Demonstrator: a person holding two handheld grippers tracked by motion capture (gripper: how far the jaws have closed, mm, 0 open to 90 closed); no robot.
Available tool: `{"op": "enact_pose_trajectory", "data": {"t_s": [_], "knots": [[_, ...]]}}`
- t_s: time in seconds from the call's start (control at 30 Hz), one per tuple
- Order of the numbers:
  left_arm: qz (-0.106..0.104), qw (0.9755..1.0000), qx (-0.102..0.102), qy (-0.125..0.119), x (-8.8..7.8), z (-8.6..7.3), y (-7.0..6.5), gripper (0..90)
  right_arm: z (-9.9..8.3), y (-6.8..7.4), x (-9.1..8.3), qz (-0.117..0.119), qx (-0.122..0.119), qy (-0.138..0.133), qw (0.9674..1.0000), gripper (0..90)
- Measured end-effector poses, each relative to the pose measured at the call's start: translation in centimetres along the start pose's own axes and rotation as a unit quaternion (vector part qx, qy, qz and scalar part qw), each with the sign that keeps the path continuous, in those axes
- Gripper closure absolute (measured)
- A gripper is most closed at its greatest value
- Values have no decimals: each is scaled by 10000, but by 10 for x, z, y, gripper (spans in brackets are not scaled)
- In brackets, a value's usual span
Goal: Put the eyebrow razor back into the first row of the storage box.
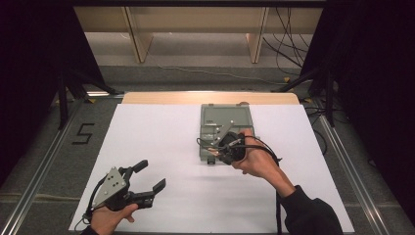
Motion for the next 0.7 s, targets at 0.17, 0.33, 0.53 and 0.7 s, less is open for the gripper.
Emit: {"op": "enact_pose_trajectory", "data": {"t_s": [0.17, 0.33, 0.53, 0.7], "knots": [[-3, 10000, 32, 2, 0, 0, 1, 161, 0, -4, -1, -26, 23, -8, 10000, 742], [3, 10000, 4, -1, 0, 0, 0, 161, -1, -8, -1, -76, 35, -21, 10000, 742], [2, 10000, 0, 2, 0, 0, 0, 161, -1, -19, -1, -244, 35, -111, 9996, 742], [6, 10000, 14, 4, 0, 0, 1, 161, -3, -30, 0, -355, 101, -202, 9991, 742]]}}
Point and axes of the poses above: each handheld gripper's, and its own axes: x roughly forward along the jaws, z roughly out of its top, y roughly to its left, the point moved 1 cm from there along x, roughly forward along the jaws, and after that the axes turned 12 degrees about -y, right-handed, at the moved point
